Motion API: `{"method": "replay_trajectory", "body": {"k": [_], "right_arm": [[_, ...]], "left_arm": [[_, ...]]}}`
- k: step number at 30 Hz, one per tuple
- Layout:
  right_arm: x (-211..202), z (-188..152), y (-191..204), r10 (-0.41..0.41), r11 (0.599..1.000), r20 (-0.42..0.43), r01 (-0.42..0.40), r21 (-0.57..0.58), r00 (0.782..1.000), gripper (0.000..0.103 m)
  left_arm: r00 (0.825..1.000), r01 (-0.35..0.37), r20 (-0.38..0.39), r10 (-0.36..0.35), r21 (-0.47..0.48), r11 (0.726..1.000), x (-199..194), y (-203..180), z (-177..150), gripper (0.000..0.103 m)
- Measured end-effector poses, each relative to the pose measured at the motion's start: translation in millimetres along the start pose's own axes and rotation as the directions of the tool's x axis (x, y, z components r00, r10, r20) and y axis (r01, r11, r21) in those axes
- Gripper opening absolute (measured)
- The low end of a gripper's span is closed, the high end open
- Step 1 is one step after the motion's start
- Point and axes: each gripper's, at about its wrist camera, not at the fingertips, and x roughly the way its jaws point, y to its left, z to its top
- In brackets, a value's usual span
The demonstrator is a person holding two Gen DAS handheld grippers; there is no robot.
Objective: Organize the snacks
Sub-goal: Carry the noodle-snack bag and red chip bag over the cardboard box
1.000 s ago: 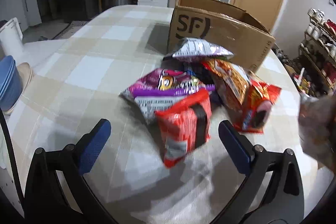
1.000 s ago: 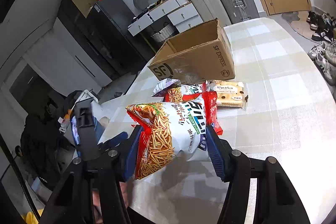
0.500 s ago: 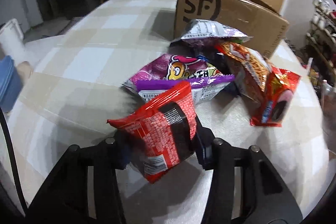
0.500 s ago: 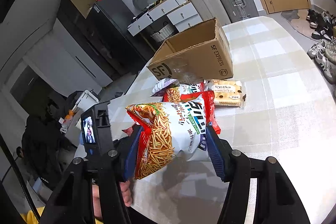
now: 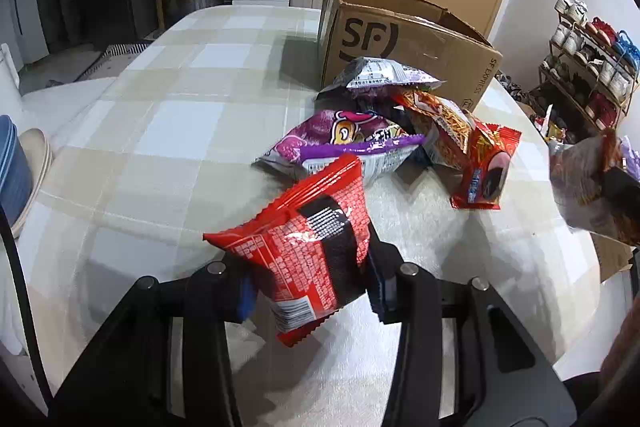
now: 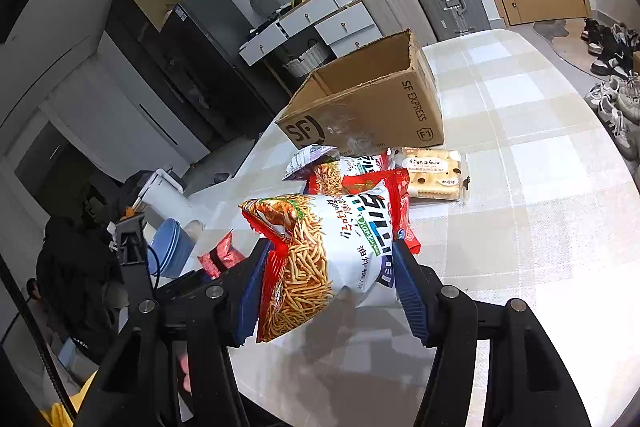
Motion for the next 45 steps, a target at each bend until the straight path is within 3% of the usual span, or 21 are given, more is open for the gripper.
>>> {"method": "replay_trajectory", "body": {"k": [8,27,33,45], "right_arm": [[6.6,-3.2,3.5,-0.006,1.0,-0.002,0.006,-0.019,1.0,0.06],[19.3,1.1,10.8,0.04,0.999,0.012,-0.04,0.015,0.999,0.06],[7.6,15.1,21.5,0.068,0.998,0.054,-0.068,0.01,0.996,0.06],[-26.8,93.7,62.1,0.083,0.994,0.133,-0.072,-0.085,0.988,0.06]], "left_arm": [[0.998,0.046,0.034,-0.045,-0.031,0.998,-19.4,3.2,2.6,0.04],[0.995,0.097,0.027,-0.097,-0.038,0.995,-43.1,-4.5,0.3,0.04],[0.991,0.127,0.048,-0.126,-0.031,0.991,-65.9,-7.5,23.0,0.04],[0.979,0.153,0.124,-0.16,0.07,0.986,-108.3,-27.6,104.7,0.04]]}}
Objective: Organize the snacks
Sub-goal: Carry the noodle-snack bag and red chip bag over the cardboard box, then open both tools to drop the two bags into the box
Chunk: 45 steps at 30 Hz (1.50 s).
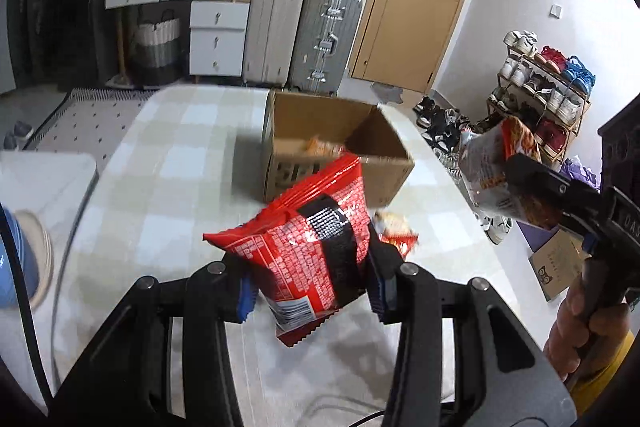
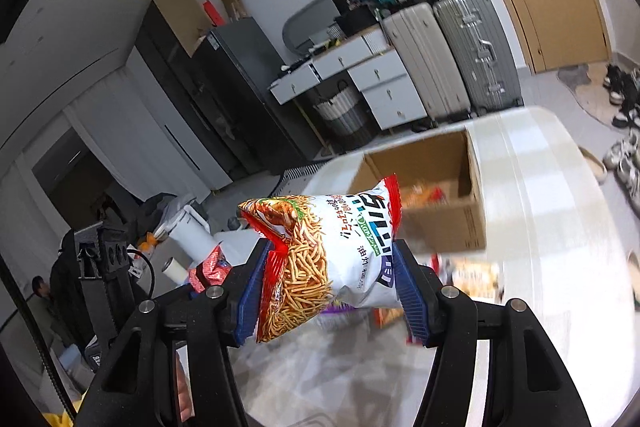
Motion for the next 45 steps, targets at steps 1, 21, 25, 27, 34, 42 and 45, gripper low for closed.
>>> {"method": "replay_trajectory", "body": {"k": [1,21,25,27,34,42,45], "right_arm": [[1.0,7.7,1.9,-0.002,1.0,0.005,0.002,-0.006,1.0,0.06],[87.4,93.8,-59.1,-0.017,0.991,-0.036,0.021,0.136,0.999,0.06],[115.2,100.6,-74.6,-0.033,0.991,-0.07,0.042,0.131,0.997,0.06],[128.2,102.8,-80.9,-0.035,0.991,-0.086,0.046,0.127,0.996,0.06],[166.0,99.6,-99.4,-0.024,0.99,-0.141,0.043,0.137,0.99,0.06],[188.8,91.6,-114.2,-0.044,0.986,-0.178,0.072,0.153,0.983,0.06],[194.0,89.2,-116.5,-0.054,0.986,-0.189,0.082,0.144,0.981,0.06]], "left_arm": [[1.0,0.004,0.003,-0.004,0.005,1.0,0.5,-1.1,8.5,0.04],[0.996,0.026,-0.092,-0.021,0.047,0.999,139.4,-12.2,147.8,0.04],[0.992,-0.01,-0.128,0.019,0.07,0.998,187.9,-9.8,163.1,0.04],[0.986,0.018,-0.164,-0.01,0.043,0.999,213.1,-6.1,168.7,0.04],[0.971,0.049,-0.237,-0.039,0.039,0.998,277.4,0.7,165.8,0.04],[0.96,0.054,-0.277,-0.032,0.071,0.996,326.5,-0.5,150.4,0.04],[0.958,0.058,-0.285,-0.037,0.064,0.996,337.0,1.7,146.6,0.04]]}}
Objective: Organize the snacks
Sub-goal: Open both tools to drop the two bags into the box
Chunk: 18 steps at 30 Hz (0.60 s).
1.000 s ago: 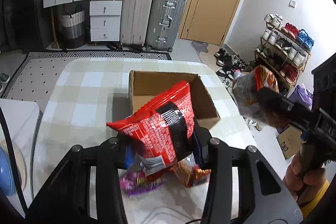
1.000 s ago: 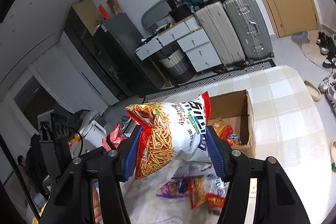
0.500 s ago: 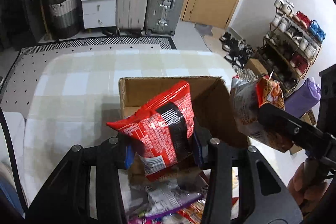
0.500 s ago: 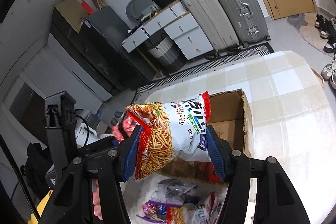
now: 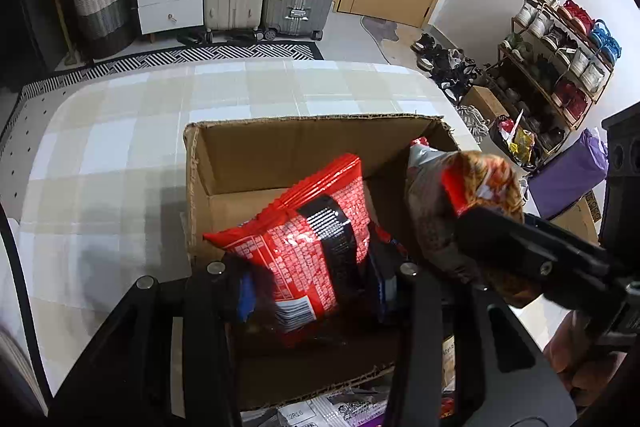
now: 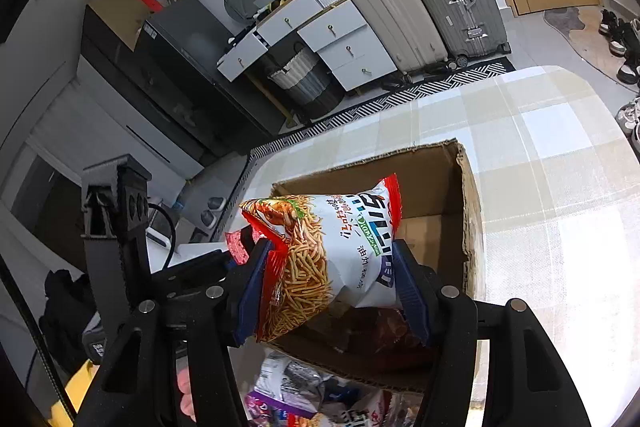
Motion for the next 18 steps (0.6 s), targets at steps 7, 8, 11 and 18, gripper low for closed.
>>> {"method": "replay_trajectory", "body": {"k": [7,8,11,18], "right_arm": [[5.0,-2.0,-6.6,-0.026,1.0,-0.011,0.026,-0.002,1.0,0.06],[6.1,-1.2,-7.0,-0.031,1.0,-0.012,0.031,-0.001,0.999,0.06],[8.4,-1.4,-7.6,-0.038,0.999,-0.019,0.038,0.0,0.999,0.06],[10.1,-2.6,-2.3,-0.071,0.997,-0.025,0.07,-0.031,0.997,0.061]], "left_arm": [[1.0,-0.007,-0.01,0.007,0.003,1.0,15.8,1.5,-0.5,0.04],[1.0,-0.006,-0.014,0.006,0.004,1.0,16.5,1.3,-1.7,0.04],[1.0,-0.011,-0.021,0.011,0.013,1.0,21.6,0.3,-3.8,0.04],[1.0,-0.021,-0.016,0.021,0.013,1.0,14.8,0.6,-11.5,0.041]]}}
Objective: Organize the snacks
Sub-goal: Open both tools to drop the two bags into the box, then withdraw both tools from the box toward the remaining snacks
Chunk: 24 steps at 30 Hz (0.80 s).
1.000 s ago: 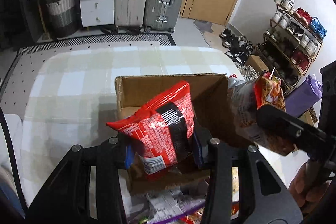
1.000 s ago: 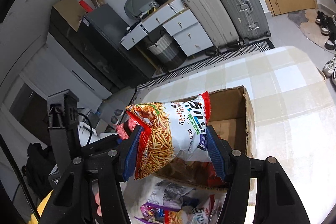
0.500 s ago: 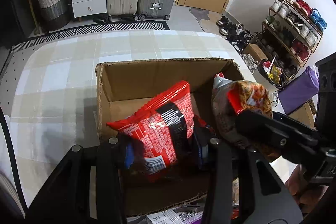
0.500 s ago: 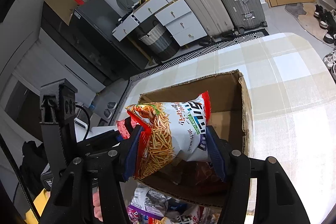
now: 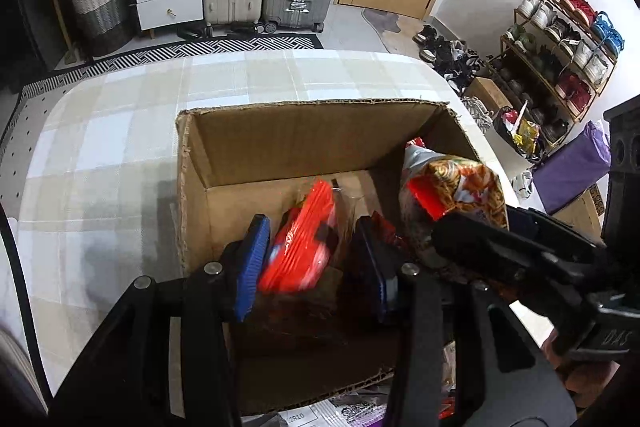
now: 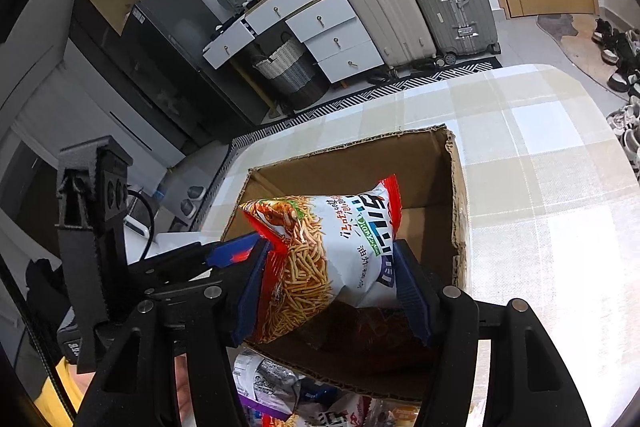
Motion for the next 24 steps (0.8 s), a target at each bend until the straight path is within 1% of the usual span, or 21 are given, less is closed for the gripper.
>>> {"method": "replay_trajectory", "body": {"k": [2,4,6,7,9,10,13,15,17,20,24], "right_arm": [[0.7,1.5,1.2,-0.004,1.0,-0.001,0.004,-0.001,1.0,0.062],[0.4,2.2,2.5,-0.013,1.0,0.001,0.013,-0.005,1.0,0.064],[-0.2,2.8,3.9,-0.013,1.0,0.002,0.013,-0.008,1.0,0.064],[-0.6,2.9,4.0,-0.002,1.0,0.003,0.003,-0.009,1.0,0.064],[-1.5,2.3,4.8,0.002,1.0,0.007,-0.002,-0.013,1.0,0.065],[-1.8,2.0,5.8,-0.003,1.0,0.007,0.003,-0.015,1.0,0.065],[-4.4,0.9,8.8,-0.001,1.0,0.009,0.001,-0.02,1.0,0.065],[-8.2,-0.4,11.9,-0.006,1.0,0.018,0.006,-0.03,1.0,0.065],[-12.8,-1.3,15.8,-0.007,0.999,0.026,0.008,-0.037,1.0,0.065],[-20.3,-3.2,19.8,-0.008,0.999,0.032,0.009,-0.041,0.999,0.065],[-34.5,-6.4,25.8,-0.012,0.999,0.049,0.014,-0.048,0.999,0.065]], "left_arm": [[1.0,0.007,0.009,-0.007,-0.004,1.0,-4.1,1.4,-0.3,0.042],[1.0,-0.003,0.015,0.003,-0.009,1.0,-6.8,3.6,-0.5,0.043],[1.0,-0.015,0.025,0.015,-0.019,1.0,-11.9,7.0,-1.6,0.047],[0.999,-0.019,0.03,0.02,-0.023,1.0,-15.0,8.8,-2.5,0.05],[0.999,-0.009,0.041,0.01,-0.028,1.0,-20.6,10.6,-3.9,0.052],[0.999,-0.005,0.045,0.006,-0.03,1.0,-23.3,11.0,-4.8,0.054],[0.998,-0.019,0.06,0.021,-0.041,0.999,-33.9,12.1,-8.8,0.066],[0.998,-0.013,0.064,0.016,-0.044,0.999,-40.0,10.9,-11.0,0.068],[0.998,-0.008,0.064,0.011,-0.04,0.999,-46.2,9.3,-13.8,0.072],[0.997,-0.02,0.078,0.022,-0.03,0.999,-58.9,3.1,-19.9,0.077],[0.994,-0.028,0.105,0.03,-0.02,0.999,-80.1,-4.4,-29.2,0.078]]}}
